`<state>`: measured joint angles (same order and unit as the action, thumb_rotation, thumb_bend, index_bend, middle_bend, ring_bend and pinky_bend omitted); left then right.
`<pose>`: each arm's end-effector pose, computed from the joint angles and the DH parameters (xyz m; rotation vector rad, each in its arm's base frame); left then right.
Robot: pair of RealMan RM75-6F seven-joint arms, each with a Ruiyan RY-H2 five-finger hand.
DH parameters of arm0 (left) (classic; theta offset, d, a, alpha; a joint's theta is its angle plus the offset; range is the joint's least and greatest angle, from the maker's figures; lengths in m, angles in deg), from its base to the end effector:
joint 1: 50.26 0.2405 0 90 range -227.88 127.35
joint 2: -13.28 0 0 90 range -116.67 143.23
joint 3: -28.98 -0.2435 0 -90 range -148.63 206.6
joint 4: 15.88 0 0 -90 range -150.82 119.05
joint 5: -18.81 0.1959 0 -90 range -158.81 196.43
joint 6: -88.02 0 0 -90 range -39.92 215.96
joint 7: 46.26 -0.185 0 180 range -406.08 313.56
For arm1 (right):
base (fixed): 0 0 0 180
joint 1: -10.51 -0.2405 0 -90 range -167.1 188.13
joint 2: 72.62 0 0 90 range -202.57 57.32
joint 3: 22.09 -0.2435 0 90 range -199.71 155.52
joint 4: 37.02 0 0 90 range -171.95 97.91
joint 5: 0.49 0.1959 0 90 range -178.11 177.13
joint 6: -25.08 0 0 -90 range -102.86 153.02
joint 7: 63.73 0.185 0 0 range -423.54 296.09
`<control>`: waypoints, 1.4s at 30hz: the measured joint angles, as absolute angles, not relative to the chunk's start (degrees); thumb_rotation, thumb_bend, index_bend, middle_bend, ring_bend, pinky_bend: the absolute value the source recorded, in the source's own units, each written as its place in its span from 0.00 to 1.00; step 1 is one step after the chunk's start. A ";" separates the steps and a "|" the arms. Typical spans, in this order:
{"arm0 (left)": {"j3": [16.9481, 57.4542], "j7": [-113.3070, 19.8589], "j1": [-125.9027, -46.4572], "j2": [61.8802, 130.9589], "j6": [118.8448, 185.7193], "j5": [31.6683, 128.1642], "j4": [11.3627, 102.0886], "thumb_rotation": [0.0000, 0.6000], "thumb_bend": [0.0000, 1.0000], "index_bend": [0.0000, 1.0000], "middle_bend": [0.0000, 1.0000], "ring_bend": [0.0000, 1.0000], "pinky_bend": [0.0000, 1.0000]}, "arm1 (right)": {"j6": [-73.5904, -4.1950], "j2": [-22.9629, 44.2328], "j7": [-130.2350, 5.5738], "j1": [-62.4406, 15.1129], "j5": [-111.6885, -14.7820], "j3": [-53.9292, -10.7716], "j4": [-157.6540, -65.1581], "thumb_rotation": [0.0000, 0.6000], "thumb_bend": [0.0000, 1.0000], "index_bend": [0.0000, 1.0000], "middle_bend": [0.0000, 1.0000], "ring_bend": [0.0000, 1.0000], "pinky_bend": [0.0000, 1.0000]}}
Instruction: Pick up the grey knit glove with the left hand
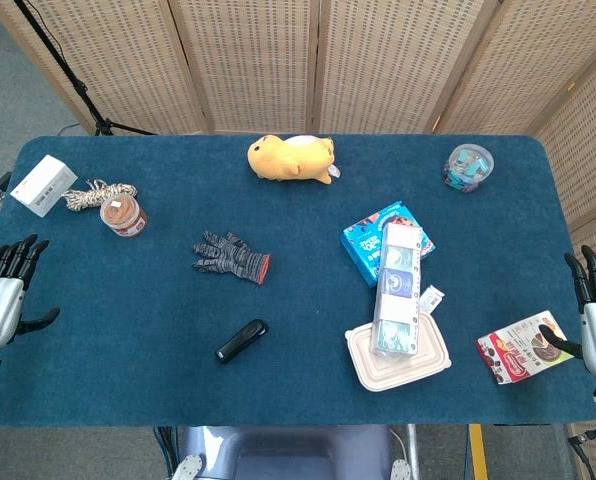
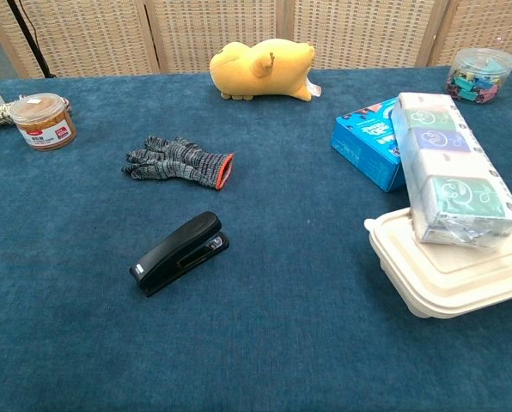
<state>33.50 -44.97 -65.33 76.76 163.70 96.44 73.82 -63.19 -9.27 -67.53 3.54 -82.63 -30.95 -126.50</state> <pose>-0.2922 0.2791 0.1639 -1.4273 -0.9317 -0.8726 -0.2903 -0.2491 0.2094 1.2833 -0.6970 0.9102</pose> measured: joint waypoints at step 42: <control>37.83 -44.21 -104.90 100.31 118.01 100.63 44.91 1.00 0.19 0.00 0.00 0.00 0.00 | -60.19 -7.76 -68.94 2.80 -76.77 -33.46 -123.03 1.00 0.00 0.00 0.00 0.00 0.00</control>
